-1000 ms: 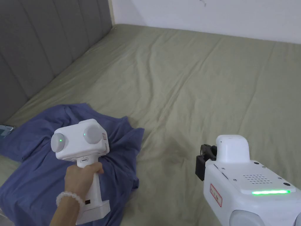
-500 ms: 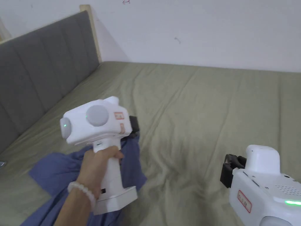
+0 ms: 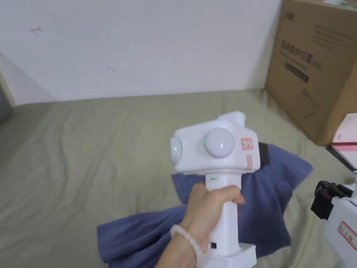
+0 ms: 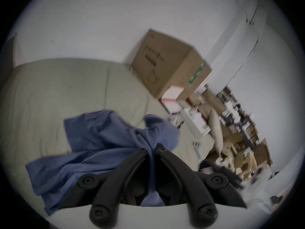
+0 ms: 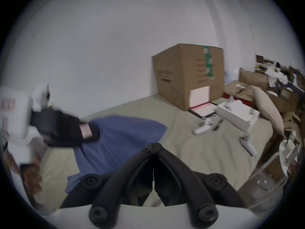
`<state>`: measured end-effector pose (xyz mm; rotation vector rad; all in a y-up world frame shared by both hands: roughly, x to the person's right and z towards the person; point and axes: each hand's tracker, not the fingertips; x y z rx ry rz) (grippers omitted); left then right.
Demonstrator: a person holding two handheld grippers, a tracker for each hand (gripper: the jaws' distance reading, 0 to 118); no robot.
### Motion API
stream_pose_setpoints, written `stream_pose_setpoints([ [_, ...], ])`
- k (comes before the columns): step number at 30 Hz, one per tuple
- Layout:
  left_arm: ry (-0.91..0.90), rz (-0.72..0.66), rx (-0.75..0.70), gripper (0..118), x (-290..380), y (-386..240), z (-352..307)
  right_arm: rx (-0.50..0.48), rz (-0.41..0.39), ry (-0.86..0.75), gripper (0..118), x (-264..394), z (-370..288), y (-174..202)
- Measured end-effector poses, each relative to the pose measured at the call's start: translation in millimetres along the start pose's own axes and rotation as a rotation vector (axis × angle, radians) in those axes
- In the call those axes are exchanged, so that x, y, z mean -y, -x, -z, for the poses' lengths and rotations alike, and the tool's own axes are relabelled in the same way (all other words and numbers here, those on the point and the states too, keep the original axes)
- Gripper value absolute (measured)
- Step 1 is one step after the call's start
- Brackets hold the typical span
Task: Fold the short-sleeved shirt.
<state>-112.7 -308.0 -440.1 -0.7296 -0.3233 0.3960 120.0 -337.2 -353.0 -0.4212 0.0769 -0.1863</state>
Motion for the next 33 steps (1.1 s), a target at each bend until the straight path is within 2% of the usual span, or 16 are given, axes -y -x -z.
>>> stream_pose_setpoints([
  [4, 0.188, 0.002, -0.042, 6, 52.6, 5.7, 69.5, 0.057, 0.051, 0.036, 0, 12.0, -2.1, -33.8],
  [5, 0.235, 0.006, -0.045, 12, 64.4, 9.1, 80.1, 0.069, 0.048, 0.046, 0, 14.7, -2.3, -38.1],
  [7, 0.295, -0.020, -0.032, 51, 82.1, 16.0, 92.0, 0.094, 0.027, 0.059, 0, 18.6, -1.1, -39.3],
  [9, 0.315, -0.010, -0.030, 111, 93.2, 23.4, 92.8, 0.102, 0.009, 0.068, 0, 21.3, 1.1, -37.3],
  [10, 0.334, 0.002, -0.042, 115, 95.8, 26.7, 91.9, 0.102, 0.005, 0.071, 0, 22.1, 2.1, -35.8],
  [16, 0.243, -0.033, -0.078, 106, 80.6, 57.6, 45.6, 0.061, -0.002, 0.088, 0, 22.5, 8.3, -16.9],
  [17, 0.212, -0.042, -0.080, 91, 80.4, 64.5, 29.8, 0.055, -0.004, 0.089, 0, 23.3, 8.1, -12.6],
  [19, 0.214, -0.017, -0.156, 26, 89.0, 82.1, 9.6, 0.023, -0.006, 0.093, 0, 25.4, 9.5, -7.3],
  [20, 0.220, -0.011, -0.208, 3, 97.9, 92.7, 2.0, 0.017, -0.007, 0.100, 0, 27.0, 11.0, -3.1],
  [23, 0.175, -0.052, -0.336, 0, 123.6, 129.0, -27.2, -0.010, -0.030, 0.120, 0, 33.4, 17.2, 6.4],
  [27, 0.128, -0.247, -0.388, 0, 140.5, 197.6, -74.5, -0.045, -0.074, 0.144, 0, 38.2, 27.4, 20.6],
  [28, 0.120, -0.272, -0.436, 5, 139.4, 215.4, -85.2, -0.054, -0.085, 0.150, 0, 38.2, 30.9, 24.6],
  [29, 0.094, -0.292, -0.500, 21, 134.3, 233.9, -96.1, -0.059, -0.095, 0.155, 0, 38.1, 34.2, 29.6],
  [30, 0.070, -0.313, -0.558, 50, 130.9, 245.8, -102.4, -0.061, -0.103, 0.156, 0, 38.3, 36.2, 33.1],
  [31, 0.044, -0.352, -0.622, 72, 125.7, 261.4, -109.4, -0.066, -0.112, 0.156, 0, 39.8, 39.1, 37.6],
  [33, 0.015, -0.412, -0.638, 104, 117.0, 289.1, -111.9, -0.086, -0.125, 0.165, 0, 42.0, 45.4, 45.1],
])
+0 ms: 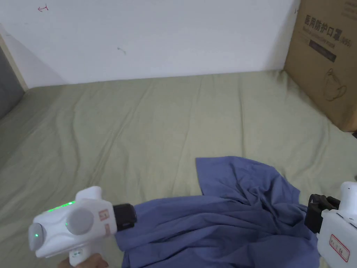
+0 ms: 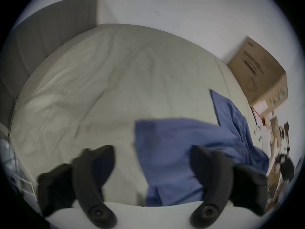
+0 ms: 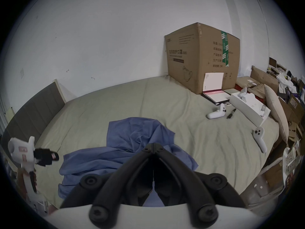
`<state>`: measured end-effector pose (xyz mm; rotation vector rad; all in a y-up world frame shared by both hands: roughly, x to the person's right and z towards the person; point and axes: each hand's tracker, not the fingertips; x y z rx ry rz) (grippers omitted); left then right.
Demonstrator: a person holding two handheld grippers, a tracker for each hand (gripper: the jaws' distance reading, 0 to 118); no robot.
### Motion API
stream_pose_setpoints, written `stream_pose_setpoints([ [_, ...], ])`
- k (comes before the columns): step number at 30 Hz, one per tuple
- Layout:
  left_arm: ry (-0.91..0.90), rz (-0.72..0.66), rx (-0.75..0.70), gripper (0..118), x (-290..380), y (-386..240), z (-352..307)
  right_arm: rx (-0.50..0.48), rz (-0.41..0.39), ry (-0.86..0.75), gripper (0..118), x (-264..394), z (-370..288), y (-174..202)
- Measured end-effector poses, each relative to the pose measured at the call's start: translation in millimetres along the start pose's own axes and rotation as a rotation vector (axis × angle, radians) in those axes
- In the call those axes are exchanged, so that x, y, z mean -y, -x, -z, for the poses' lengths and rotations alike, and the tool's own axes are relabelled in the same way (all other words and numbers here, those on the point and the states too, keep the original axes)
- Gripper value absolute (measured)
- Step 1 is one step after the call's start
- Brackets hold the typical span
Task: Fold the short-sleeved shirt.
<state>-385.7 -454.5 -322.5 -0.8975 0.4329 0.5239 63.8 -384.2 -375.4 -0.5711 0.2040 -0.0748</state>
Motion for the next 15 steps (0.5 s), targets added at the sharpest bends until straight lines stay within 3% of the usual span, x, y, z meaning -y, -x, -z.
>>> stream_pose_setpoints([
  [4, 0.071, -0.088, -0.005, 101, -19.7, 9.0, 38.7, -0.022, -0.030, 0.029, 0, 5.2, 13.4, 14.2],
  [9, 0.161, -0.097, 0.013, 102, -18.2, -4.3, 89.5, -0.040, -0.090, 0.077, 0, 15.7, 24.8, 24.7],
  [13, 0.142, 0.090, -0.175, 88, -8.8, -28.3, 93.5, -0.036, -0.117, 0.107, 0, 22.6, 31.3, 28.5],
  [15, 0.087, 0.132, -0.157, 54, -9.3, -33.1, 80.4, -0.042, -0.116, 0.116, 0, 24.3, 31.9, 31.0],
])
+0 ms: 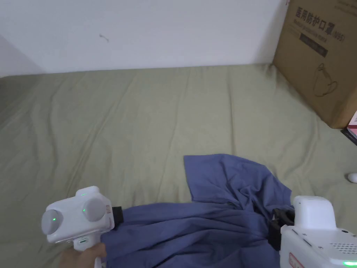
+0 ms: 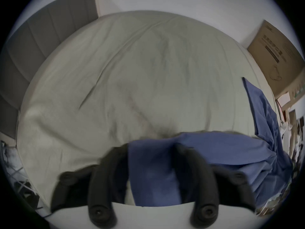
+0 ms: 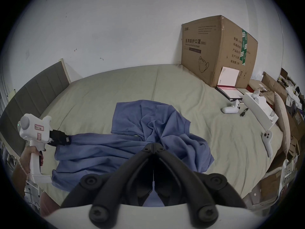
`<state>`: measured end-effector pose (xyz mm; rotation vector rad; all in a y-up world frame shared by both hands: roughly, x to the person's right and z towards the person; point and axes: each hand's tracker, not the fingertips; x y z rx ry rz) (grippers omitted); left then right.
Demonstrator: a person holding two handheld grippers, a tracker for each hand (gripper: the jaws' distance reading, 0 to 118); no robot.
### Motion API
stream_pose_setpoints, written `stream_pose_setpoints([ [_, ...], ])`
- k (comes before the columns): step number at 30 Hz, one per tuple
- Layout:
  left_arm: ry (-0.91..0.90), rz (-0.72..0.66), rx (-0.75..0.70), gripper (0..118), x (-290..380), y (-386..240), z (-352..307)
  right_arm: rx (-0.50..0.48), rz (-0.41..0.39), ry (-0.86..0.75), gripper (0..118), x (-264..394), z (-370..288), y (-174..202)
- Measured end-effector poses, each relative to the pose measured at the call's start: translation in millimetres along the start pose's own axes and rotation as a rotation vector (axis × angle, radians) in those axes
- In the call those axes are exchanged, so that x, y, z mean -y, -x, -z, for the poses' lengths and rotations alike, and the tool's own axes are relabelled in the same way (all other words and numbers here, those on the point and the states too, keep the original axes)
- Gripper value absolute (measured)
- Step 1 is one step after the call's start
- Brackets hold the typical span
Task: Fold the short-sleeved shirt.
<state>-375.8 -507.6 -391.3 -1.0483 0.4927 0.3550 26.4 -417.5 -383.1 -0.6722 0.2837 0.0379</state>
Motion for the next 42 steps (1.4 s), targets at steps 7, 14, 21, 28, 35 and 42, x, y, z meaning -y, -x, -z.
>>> stream_pose_setpoints([
  [7, -0.022, 0.002, 0.038, 3, 2.5, 2.1, -24.2, -0.010, -0.013, 0.009, 0, -17.9, 9.8, -3.0],
  [14, -0.169, 0.062, 0.102, 3, -12.0, 2.0, -69.8, -0.144, 0.041, -0.012, 28, -116.6, 73.0, -40.5],
  [21, -0.202, 0.059, 0.134, 3, -19.2, 1.0, -75.1, -0.140, 0.096, 0.237, 82, -171.1, 227.4, -63.3],
  [28, -0.180, 0.052, 0.143, 3, -26.8, 7.2, -58.2, -0.133, -0.064, 0.518, 77, -115.0, 301.6, -33.2],
  [35, -0.194, 0.067, 0.117, 3, -29.1, 5.9, -67.7, -0.109, -0.133, 0.470, 4, -140.6, 290.3, -15.5],
  [42, -0.233, 0.086, 0.069, 3, -38.9, 14.7, -95.5, -0.111, -0.026, 0.391, 4, -164.0, 262.7, -39.1],
])
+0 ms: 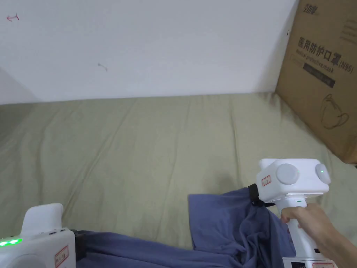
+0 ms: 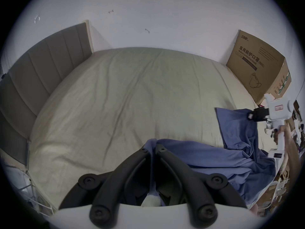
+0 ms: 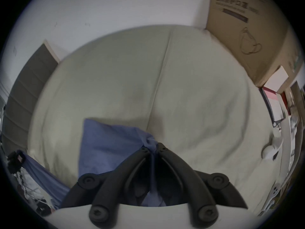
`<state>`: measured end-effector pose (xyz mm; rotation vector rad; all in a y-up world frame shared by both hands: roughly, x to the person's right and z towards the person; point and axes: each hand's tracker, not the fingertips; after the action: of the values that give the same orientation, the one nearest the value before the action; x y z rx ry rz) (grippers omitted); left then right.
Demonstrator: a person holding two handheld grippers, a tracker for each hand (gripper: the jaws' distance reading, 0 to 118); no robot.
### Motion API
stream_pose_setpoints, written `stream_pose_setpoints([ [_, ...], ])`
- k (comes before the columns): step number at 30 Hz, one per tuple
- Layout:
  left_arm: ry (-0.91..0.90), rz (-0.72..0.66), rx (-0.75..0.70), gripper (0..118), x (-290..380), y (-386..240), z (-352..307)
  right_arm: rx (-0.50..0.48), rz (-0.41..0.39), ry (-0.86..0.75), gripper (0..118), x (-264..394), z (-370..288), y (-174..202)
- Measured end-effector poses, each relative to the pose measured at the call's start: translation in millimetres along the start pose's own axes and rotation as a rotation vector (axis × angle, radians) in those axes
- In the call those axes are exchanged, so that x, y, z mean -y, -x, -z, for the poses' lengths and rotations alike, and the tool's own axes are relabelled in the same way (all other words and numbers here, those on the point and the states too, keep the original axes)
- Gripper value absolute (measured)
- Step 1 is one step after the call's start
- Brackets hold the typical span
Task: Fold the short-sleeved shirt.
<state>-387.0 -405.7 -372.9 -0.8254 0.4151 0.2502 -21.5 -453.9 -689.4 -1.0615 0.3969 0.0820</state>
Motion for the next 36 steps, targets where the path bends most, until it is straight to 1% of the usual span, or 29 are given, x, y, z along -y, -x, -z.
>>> stream_pose_setpoints([
  [2, -0.037, 0.001, -0.035, 3, -10.1, 5.4, -14.6, 0.012, 0.010, -0.034, 4, -9.4, -28.9, -10.3],
  [4, -0.067, 0.004, -0.038, 3, -23.1, 10.6, -28.9, 0.048, 0.021, -0.078, 4, -19.9, -60.9, -19.9],
  [5, -0.081, 0.006, -0.056, 3, -31.0, 13.3, -37.3, 0.053, 0.042, -0.113, 4, -25.1, -81.8, -25.4],
  [8, -0.154, 0.004, -0.109, 3, -56.0, 23.0, -68.3, 0.036, 0.106, -0.207, 4, -36.3, -146.7, -44.6],
  [10, -0.185, -0.013, -0.108, 3, -71.0, 28.6, -94.7, 0.020, 0.130, -0.268, 4, -33.5, -198.6, -45.9],
  [12, -0.236, -0.030, -0.095, 3, -83.7, 30.5, -125.7, -0.026, 0.138, -0.345, 4, -31.5, -244.2, -53.7],
  [14, -0.285, -0.029, -0.077, 3, -93.6, 28.6, -155.5, -0.043, 0.158, -0.399, 4, -30.4, -283.3, -61.2],
  [20, -0.404, 0.028, -0.101, 3, -120.3, 12.5, -225.4, -0.031, 0.142, -0.513, 4, -16.2, -374.4, -52.8],
  [23, -0.433, 0.009, -0.107, 3, -138.5, 12.6, -248.0, -0.045, 0.157, -0.565, 4, -19.0, -404.4, -48.6],
  [25, -0.449, 0.009, -0.110, 3, -154.5, 12.4, -257.3, -0.051, 0.180, -0.599, 4, -27.1, -418.7, -44.4],
  [28, -0.474, 0.008, -0.125, 3, -184.2, 9.8, -262.5, -0.045, 0.177, -0.644, 4, -46.3, -436.3, -32.2],
  [29, -0.485, 0.014, -0.135, 3, -196.7, 8.0, -263.1, -0.043, 0.168, -0.658, 4, -56.9, -439.8, -28.9],
  [31, -0.516, 0.009, -0.157, 3, -219.6, 4.8, -261.7, -0.035, 0.187, -0.681, 4, -79.3, -446.5, -20.6],
  [35, -0.574, 0.018, -0.181, 3, -269.0, -0.1, -253.7, -0.024, 0.197, -0.737, 4, -130.6, -455.9, -2.5],
  [36, -0.588, 0.003, -0.186, 3, -283.9, -0.6, -250.7, -0.023, 0.212, -0.754, 4, -142.7, -456.3, 1.8],
])
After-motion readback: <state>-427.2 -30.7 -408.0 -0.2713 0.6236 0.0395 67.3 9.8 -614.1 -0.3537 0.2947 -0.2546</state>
